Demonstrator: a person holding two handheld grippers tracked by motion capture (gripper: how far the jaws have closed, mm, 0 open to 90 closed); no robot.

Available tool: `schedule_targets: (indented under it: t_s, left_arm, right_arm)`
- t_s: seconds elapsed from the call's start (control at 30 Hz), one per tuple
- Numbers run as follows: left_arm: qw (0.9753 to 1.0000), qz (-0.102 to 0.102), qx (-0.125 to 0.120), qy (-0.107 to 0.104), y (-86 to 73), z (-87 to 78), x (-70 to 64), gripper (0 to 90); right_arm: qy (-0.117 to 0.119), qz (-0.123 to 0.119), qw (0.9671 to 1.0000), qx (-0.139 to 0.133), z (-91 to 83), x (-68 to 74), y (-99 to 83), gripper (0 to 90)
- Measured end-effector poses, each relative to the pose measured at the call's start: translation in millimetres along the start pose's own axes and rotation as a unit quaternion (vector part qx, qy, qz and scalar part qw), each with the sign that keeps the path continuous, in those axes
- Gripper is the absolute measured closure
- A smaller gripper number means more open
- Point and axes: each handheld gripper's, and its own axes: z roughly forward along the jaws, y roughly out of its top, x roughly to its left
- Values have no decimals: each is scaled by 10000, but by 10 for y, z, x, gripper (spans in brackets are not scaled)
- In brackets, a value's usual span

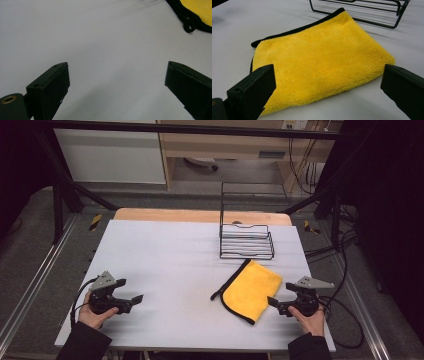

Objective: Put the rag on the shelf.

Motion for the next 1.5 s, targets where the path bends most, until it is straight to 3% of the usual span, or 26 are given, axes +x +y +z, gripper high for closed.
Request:
schedule_targets:
  t_s: [0.47,0.97,1.33,1.5]
  left_arm:
    - [10000,54,58,-47,36,77,-107,62]
    - [9993,175,278,-157,145,311,-343,80]
    - [9985,337,355,-239,349,510,-572,83]
    - [9977,431,382,-345,492,652,-739,85]
  right_arm:
    - [-48,-23,10000,77,19,17,-7,4]
    - [-68,-52,9999,90,34,30,-6,5]
    - [-114,-97,9998,112,40,38,-3,4]
    - [-114,-99,9998,104,39,39,-3,4]
